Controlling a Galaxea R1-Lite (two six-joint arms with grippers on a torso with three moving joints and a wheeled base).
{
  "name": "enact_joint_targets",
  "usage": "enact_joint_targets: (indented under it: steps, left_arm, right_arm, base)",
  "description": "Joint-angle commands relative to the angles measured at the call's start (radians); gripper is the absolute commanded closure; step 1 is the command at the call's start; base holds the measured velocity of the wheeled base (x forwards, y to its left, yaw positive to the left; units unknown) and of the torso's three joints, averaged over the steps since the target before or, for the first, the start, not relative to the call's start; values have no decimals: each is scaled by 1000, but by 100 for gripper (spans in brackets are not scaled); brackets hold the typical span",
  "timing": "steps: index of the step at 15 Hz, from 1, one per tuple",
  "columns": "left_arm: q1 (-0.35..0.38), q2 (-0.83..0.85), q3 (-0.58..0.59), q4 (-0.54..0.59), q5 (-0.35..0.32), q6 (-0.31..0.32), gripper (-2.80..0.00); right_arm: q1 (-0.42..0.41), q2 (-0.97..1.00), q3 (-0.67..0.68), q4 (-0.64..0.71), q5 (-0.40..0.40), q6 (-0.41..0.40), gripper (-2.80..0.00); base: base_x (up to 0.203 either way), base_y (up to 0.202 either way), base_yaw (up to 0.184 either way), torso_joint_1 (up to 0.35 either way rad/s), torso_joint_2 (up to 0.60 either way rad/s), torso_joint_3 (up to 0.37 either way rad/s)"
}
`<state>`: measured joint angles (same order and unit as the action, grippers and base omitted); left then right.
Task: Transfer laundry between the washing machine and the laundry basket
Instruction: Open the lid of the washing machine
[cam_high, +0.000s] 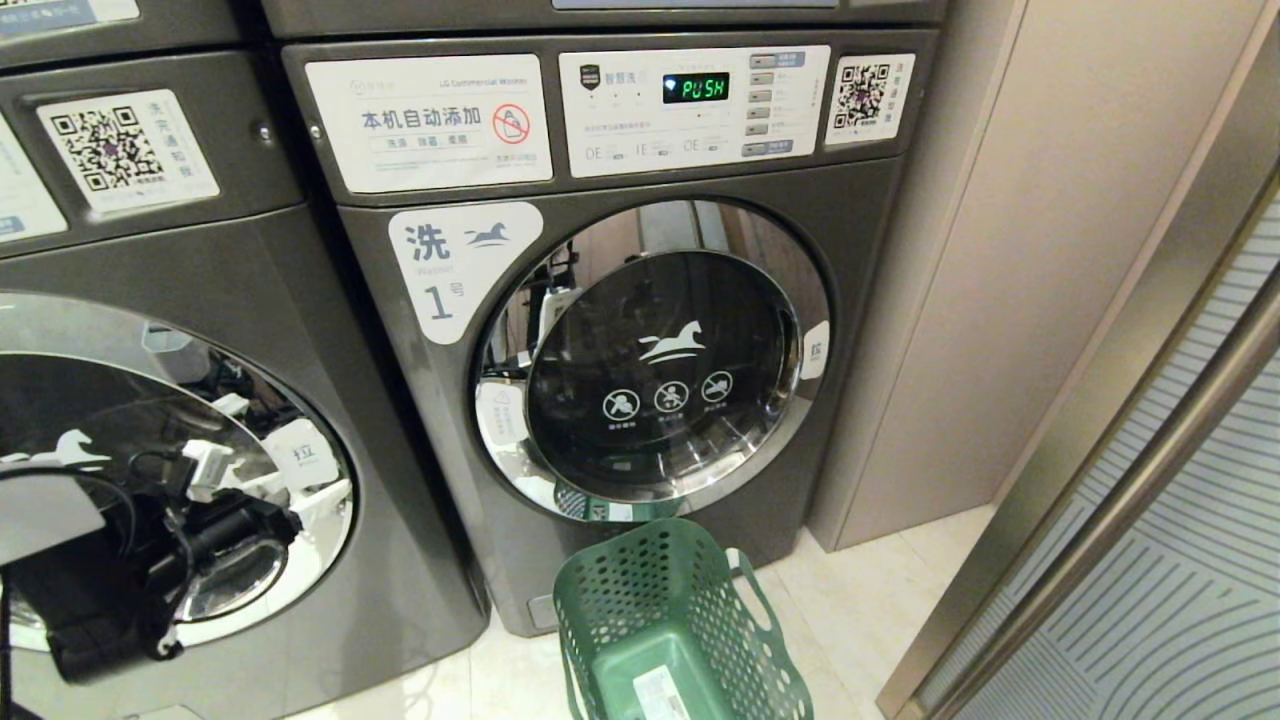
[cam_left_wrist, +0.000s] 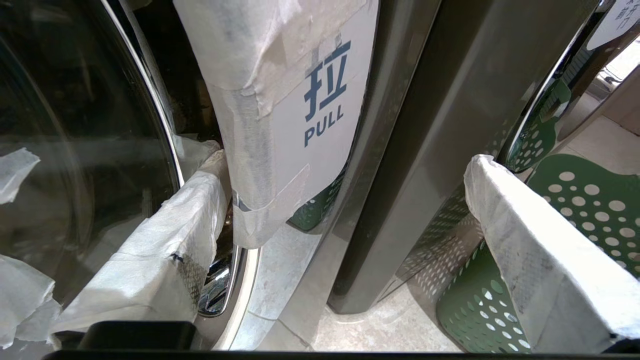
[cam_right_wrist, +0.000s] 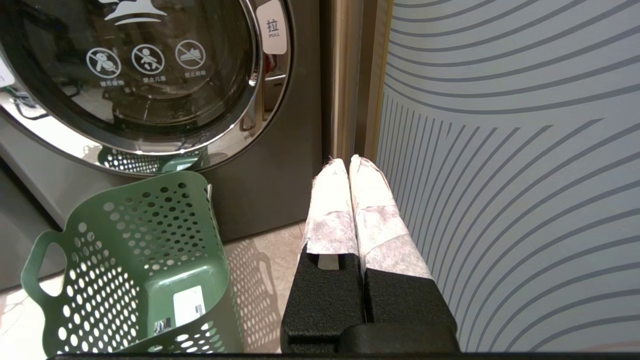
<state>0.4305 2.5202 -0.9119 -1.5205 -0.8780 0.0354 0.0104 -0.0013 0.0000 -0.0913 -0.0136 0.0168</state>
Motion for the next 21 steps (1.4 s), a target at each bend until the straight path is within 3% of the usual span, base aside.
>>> enact_joint_targets:
  steps: [1,7,21]
  left_arm:
    - [5,-6,-8,-9,-6,-3,-280]
    - [2,27,-139,-9,-27,-89,-280]
    - [25,-32,-40,-9,-27,-26,-280]
  right_arm:
    - [0,1,34,-1,0,0,0]
    - [0,1,34,-1,0,0,0]
    - [0,1,34,-1,0,0,0]
  base:
    - [0,0,0,0,0,0]
    - [0,0,0,0,0,0]
    - [0,0,0,0,0,0]
